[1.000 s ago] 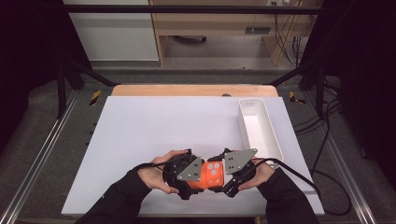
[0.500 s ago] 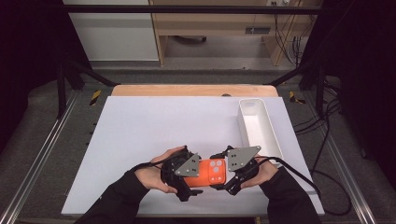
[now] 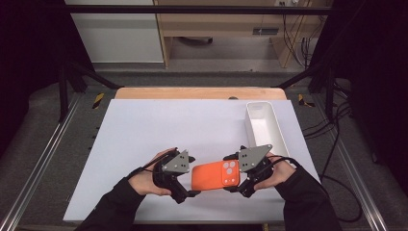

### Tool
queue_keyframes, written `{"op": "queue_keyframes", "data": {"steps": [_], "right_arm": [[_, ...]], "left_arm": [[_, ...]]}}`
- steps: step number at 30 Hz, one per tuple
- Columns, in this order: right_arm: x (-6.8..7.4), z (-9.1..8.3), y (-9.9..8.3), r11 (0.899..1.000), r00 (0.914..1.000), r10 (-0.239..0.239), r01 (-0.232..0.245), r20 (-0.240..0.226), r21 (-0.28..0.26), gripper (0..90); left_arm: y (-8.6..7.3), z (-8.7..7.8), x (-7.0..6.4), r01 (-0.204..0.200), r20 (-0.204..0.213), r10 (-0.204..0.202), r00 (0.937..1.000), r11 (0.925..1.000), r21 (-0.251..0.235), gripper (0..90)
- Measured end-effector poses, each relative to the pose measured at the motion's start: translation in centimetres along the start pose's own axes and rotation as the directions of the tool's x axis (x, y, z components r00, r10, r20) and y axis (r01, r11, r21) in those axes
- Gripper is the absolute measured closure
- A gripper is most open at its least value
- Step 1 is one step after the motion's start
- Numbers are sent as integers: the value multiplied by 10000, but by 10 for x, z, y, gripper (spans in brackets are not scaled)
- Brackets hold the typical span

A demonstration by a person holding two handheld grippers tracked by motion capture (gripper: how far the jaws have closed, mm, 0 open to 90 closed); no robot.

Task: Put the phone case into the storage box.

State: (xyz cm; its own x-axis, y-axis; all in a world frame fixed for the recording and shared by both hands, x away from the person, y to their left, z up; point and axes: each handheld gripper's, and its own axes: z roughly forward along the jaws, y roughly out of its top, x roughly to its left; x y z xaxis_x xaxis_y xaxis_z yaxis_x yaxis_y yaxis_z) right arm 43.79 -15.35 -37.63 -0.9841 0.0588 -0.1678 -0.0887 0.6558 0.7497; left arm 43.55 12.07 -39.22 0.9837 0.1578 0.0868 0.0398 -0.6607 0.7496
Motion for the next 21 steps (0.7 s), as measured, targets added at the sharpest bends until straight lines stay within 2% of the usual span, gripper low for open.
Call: {"op": "queue_keyframes", "data": {"steps": [8,13,16,21], "right_arm": [[-5,-6,13,9987,9996,-46,59,-261,515,164],[-8,-7,19,9953,9991,-52,93,-427,966,164],[-9,-8,21,9940,9988,-21,75,-494,1091,164],[-10,-7,24,9905,9981,2,82,-613,1371,164]], "left_arm": [[-11,2,1,411,57,-411,9991,9991,-57,6],[-14,7,2,521,238,-532,9983,9977,431,0],[-13,9,2,421,405,-448,9982,9969,659,1],[-8,12,3,167,521,-237,9984,9912,1315,1]]}}
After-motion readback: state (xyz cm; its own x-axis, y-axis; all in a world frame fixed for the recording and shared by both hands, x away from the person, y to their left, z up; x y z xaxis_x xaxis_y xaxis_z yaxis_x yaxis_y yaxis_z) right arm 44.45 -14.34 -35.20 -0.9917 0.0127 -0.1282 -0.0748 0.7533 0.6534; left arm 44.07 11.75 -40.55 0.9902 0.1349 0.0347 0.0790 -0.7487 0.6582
